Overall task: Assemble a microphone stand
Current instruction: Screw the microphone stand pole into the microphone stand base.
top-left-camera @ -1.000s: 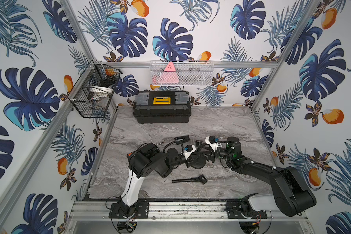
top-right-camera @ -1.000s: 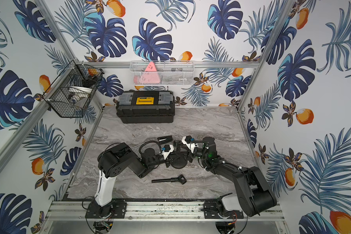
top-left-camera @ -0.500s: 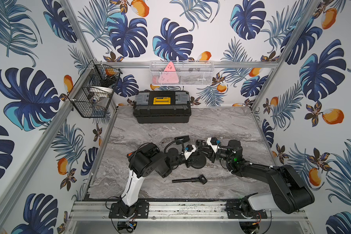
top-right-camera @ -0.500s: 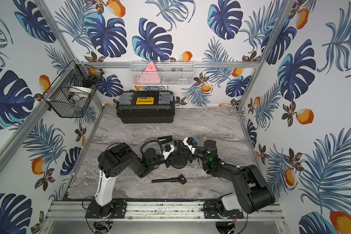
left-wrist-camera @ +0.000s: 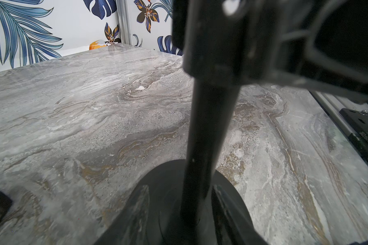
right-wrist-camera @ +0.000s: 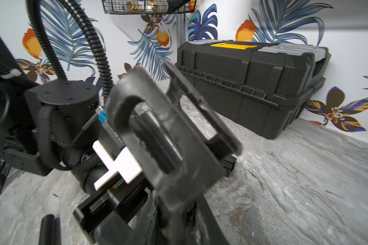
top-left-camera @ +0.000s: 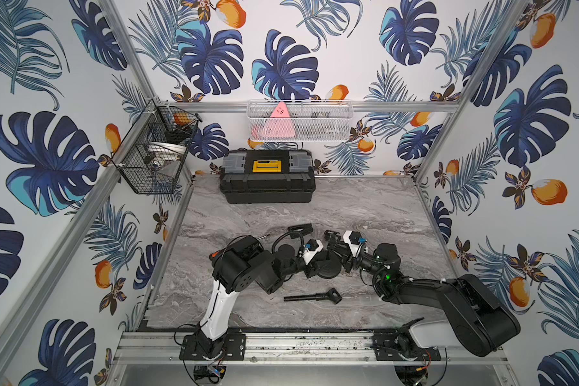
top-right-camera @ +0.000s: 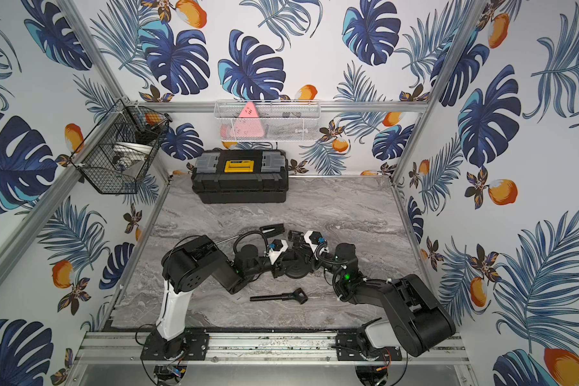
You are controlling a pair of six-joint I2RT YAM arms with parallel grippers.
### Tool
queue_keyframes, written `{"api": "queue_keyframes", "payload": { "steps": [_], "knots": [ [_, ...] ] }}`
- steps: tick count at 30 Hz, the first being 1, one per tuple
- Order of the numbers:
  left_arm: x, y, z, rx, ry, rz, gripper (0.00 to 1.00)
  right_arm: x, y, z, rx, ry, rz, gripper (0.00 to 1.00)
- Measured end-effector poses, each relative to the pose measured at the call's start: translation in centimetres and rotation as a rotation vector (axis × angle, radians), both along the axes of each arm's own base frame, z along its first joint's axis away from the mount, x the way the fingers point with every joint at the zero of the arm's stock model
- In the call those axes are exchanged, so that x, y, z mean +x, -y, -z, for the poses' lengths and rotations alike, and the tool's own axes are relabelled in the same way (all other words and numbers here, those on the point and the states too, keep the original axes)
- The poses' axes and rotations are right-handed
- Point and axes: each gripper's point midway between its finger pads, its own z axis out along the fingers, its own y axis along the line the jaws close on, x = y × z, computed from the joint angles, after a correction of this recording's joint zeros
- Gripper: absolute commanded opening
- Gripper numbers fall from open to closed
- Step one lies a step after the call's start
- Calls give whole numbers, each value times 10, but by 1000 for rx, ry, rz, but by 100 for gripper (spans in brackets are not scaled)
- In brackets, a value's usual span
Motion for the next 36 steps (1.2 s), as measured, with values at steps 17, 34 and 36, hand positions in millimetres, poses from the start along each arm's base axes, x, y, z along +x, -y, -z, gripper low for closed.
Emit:
{"api": "queue_keyframes", "payload": {
  "steps": [17,34,36],
  "knots": [
    [-2,1,-2,-15,-16,12,37,-5,-6,3,44,33,328,0],
    [-5,5,-2,-23,-14,41,17,-9,17,-16,26,-18,275,68],
    [-5,5,-2,-21,-11,41,17,-4,31,-21,30,-31,260,66]
  ]
}}
